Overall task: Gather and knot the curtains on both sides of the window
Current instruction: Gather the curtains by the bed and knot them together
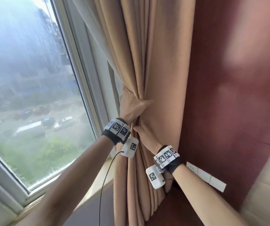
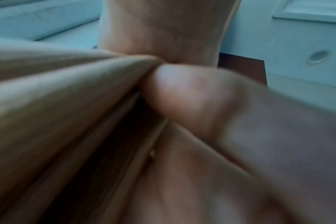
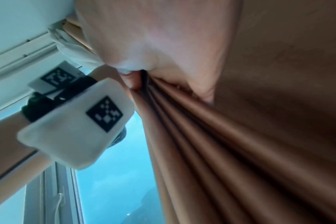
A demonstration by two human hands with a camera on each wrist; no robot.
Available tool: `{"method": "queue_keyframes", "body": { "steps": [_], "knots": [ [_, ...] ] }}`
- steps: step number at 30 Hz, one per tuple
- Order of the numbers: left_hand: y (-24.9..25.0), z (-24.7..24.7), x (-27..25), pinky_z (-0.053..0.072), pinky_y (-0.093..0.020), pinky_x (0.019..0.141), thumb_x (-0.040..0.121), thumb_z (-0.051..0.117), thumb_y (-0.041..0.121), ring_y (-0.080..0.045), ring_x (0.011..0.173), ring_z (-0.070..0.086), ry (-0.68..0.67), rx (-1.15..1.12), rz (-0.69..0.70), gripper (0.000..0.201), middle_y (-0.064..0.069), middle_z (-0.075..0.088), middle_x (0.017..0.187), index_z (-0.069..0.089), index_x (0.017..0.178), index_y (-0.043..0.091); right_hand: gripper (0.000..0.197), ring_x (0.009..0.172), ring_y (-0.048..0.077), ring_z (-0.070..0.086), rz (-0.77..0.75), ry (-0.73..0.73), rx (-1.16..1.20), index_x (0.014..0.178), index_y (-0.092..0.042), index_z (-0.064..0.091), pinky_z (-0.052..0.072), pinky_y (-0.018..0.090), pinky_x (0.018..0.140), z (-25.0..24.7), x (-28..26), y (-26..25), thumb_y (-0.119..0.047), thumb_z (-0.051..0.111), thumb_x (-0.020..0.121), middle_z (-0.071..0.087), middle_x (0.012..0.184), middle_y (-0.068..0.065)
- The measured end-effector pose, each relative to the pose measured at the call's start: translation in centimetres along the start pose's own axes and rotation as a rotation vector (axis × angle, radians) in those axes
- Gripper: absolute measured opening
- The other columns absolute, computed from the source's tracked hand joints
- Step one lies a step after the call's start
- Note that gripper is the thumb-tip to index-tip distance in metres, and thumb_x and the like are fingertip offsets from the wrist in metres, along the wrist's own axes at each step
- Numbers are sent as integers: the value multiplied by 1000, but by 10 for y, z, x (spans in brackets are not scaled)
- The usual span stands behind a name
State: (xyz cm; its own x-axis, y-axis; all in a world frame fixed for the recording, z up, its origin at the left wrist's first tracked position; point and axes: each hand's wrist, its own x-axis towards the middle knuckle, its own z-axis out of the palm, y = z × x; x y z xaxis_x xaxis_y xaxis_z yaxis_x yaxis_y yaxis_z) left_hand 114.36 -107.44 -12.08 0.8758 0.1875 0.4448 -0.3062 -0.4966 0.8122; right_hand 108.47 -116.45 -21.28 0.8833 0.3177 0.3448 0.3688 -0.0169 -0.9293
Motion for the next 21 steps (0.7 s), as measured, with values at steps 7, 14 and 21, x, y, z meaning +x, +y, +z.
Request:
{"method": "queue_keyframes", "body": {
  "steps": [7, 14, 21],
  "knots": [
    [-4, -11, 5, 56, -35, 83, 72, 49, -2, -29, 95, 65, 148, -59, -11, 87, -4, 70, 106, 28, 155, 10, 67, 149, 4, 38, -62, 288, -294, 160, -18, 41, 32, 27, 126, -84, 26, 8, -23, 72, 100, 45, 161, -4],
    [-8, -9, 9, 55, -35, 73, 72, 47, -1, -28, 88, 67, 151, -43, -23, 76, 4, 66, 91, 36, 146, 13, 136, 160, 30, 22, 305, 810, -131, 168, -27, 1, 22, 41, 130, -177, 90, 29, -70, 84, 70, 17, 175, 14],
    [-8, -5, 13, 53, -34, 73, 76, 50, -1, -30, 91, 68, 142, 1, -4, 67, 0, 69, 96, 37, 141, 13, 60, 136, 10, 53, 207, 325, -38, 151, -30, 45, 31, 20, 109, -111, 59, 29, -51, 67, 99, 58, 134, -13]
  ]
}}
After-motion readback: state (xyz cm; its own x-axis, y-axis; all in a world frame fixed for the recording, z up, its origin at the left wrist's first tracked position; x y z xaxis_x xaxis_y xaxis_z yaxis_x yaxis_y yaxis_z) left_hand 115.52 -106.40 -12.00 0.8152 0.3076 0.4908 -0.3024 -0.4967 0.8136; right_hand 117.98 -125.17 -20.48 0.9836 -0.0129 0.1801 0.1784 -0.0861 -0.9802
